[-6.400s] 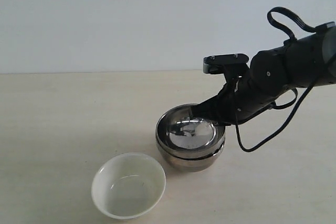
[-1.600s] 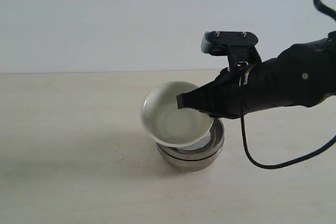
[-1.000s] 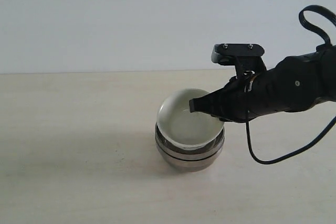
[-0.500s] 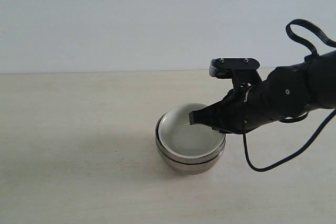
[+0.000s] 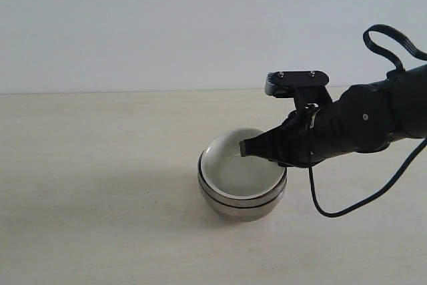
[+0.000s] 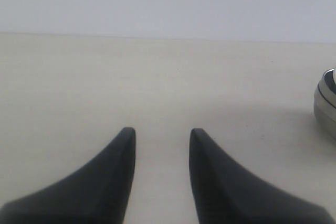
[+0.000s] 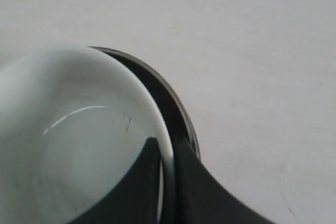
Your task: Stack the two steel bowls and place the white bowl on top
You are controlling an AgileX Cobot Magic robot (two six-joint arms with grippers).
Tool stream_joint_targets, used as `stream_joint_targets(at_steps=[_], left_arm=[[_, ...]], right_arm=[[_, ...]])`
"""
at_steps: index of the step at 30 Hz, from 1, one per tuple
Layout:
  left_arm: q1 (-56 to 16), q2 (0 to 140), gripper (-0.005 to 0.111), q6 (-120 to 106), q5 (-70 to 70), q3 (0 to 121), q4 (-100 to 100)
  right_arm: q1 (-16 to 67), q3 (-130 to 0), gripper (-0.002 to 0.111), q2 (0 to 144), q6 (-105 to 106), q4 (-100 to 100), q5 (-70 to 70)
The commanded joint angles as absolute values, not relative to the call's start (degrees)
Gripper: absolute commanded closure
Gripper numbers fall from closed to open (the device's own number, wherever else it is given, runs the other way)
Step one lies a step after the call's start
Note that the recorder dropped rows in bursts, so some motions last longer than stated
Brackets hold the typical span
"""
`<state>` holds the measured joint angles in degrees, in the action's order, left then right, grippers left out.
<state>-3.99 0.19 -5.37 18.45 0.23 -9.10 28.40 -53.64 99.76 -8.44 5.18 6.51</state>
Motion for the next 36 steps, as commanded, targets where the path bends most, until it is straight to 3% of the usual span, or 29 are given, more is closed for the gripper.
stream_joint_targets(at_steps=[1, 3, 8, 22, 26, 30, 36], left_arm=[[-3.8, 0.0, 0.074, -5.5, 18.1, 0.0, -9.2], [-3.8, 0.0, 0.074, -5.5, 18.1, 0.0, -9.2], [-3.8, 0.0, 0.074, -5.5, 18.1, 0.0, -9.2], [-3.8, 0.0, 0.074, -5.5, 18.1, 0.0, -9.2], [-3.8, 0.0, 0.074, -5.5, 18.1, 0.0, -9.2], [-3.8, 0.0, 0.074, -5.5, 18.1, 0.0, -9.2], [-3.8, 0.0, 0.074, -5.5, 18.1, 0.0, -9.2]], right_arm=[[27.9, -54.0, 0.107, 99.6, -7.8, 5.0, 5.8], [27.9, -54.0, 0.099, 99.6, -8.0, 5.0, 5.8], [27.9, -54.0, 0.064, 99.6, -8.4, 5.2, 5.8], [27.9, -55.0, 0.063, 91.8, -8.5, 5.2, 9.8], [27.9, -55.0, 0.076, 90.6, -8.0, 5.2, 15.7], [27.9, -53.9, 0.108, 90.6, -5.8, 5.2, 19.0], [27.9, -50.1, 0.108, 90.6, -5.4, 5.2, 15.5]])
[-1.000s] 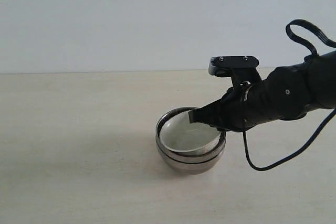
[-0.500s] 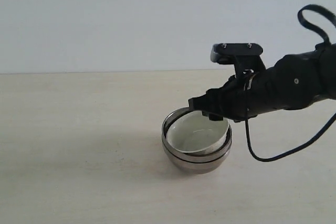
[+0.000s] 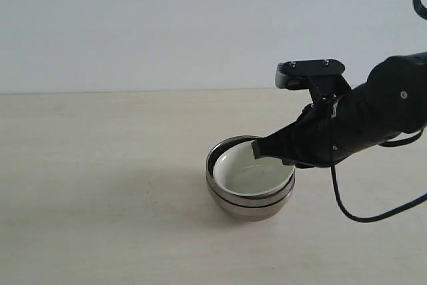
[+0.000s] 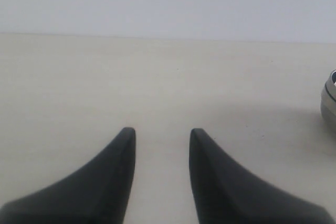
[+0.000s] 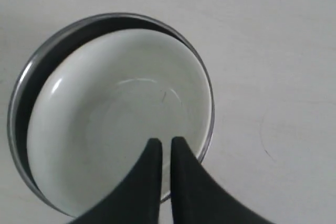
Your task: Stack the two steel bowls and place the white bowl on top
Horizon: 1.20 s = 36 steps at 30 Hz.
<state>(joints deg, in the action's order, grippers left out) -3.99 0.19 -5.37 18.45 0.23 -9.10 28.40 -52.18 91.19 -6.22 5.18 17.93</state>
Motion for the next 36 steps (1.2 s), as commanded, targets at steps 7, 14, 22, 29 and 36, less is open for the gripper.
stream_joint_targets(at_steps=[7, 14, 22, 29, 36], left_arm=[[-3.8, 0.0, 0.074, -5.5, 18.1, 0.0, -9.2], [-3.8, 0.0, 0.074, -5.5, 18.1, 0.0, -9.2], [-3.8, 0.0, 0.074, -5.5, 18.1, 0.0, -9.2], [-3.8, 0.0, 0.074, -5.5, 18.1, 0.0, -9.2], [-3.8, 0.0, 0.074, -5.5, 18.1, 0.0, -9.2]], right_arm=[[27.9, -48.0, 0.108, 91.1, -5.4, 5.2, 11.8], [27.9, -48.0, 0.108, 94.9, -5.4, 5.3, 9.4], [27.9, -48.1, 0.108, 93.9, -5.5, 5.3, 8.6], [28.1, -48.1, 0.108, 92.5, -5.6, 5.4, 6.8], [36.0, -48.1, 0.108, 93.4, -5.8, 5.5, -7.9]])
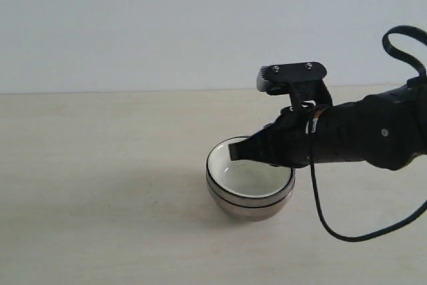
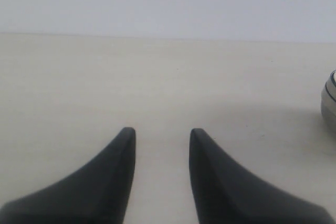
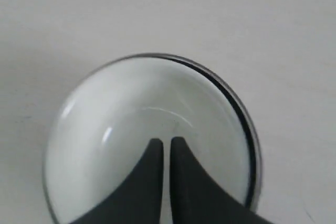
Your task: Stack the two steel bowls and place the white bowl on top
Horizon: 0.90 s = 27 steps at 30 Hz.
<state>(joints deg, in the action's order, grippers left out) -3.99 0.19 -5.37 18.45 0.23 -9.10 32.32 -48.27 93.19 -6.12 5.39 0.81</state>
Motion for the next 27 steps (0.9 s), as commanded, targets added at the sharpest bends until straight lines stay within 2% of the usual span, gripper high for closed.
stream_joint_targets(at_steps=[1, 8, 27], left_arm=[[-3.8, 0.0, 0.074, -5.5, 18.1, 0.0, -9.2], [-3.8, 0.0, 0.074, -5.5, 18.1, 0.0, -9.2], [-3.8, 0.0, 0.074, -5.5, 18.1, 0.0, -9.2]], right_arm=[[37.3, -48.1, 0.108, 94.8, -6.1, 5.5, -10.8], [38.8, -52.1, 0.108, 101.9, -7.5, 5.5, -10.9], [38.8, -52.2, 0.108, 108.0, -8.5, 5.5, -20.5]])
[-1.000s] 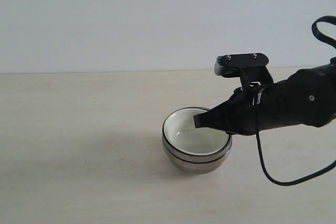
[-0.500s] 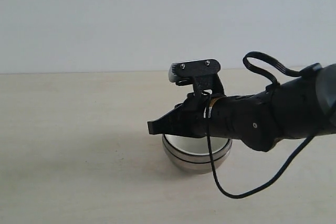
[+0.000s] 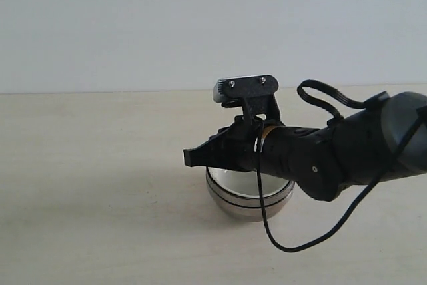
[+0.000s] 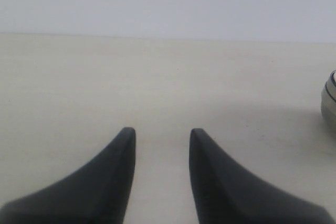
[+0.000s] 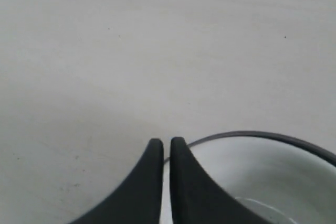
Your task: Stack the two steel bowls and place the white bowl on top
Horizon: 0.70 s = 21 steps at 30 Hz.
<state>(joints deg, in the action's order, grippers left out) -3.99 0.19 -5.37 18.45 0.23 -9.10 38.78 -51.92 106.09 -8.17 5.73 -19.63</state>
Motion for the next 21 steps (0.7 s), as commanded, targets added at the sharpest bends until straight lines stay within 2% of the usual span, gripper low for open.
stream_joint_targets(at_steps=[1, 16, 21], left_arm=[[-3.8, 0.0, 0.074, -5.5, 18.1, 0.0, -9.2], [-3.8, 0.0, 0.074, -5.5, 18.1, 0.0, -9.2], [-3.8, 0.0, 0.074, -5.5, 18.1, 0.0, -9.2]], right_arm=[[38.8, -52.2, 0.108, 108.3, -8.5, 5.5, -20.8], [38.8, -52.2, 0.108, 108.5, -8.2, 5.5, -23.2], [38.8, -52.2, 0.108, 105.7, -3.7, 5.5, -19.3]])
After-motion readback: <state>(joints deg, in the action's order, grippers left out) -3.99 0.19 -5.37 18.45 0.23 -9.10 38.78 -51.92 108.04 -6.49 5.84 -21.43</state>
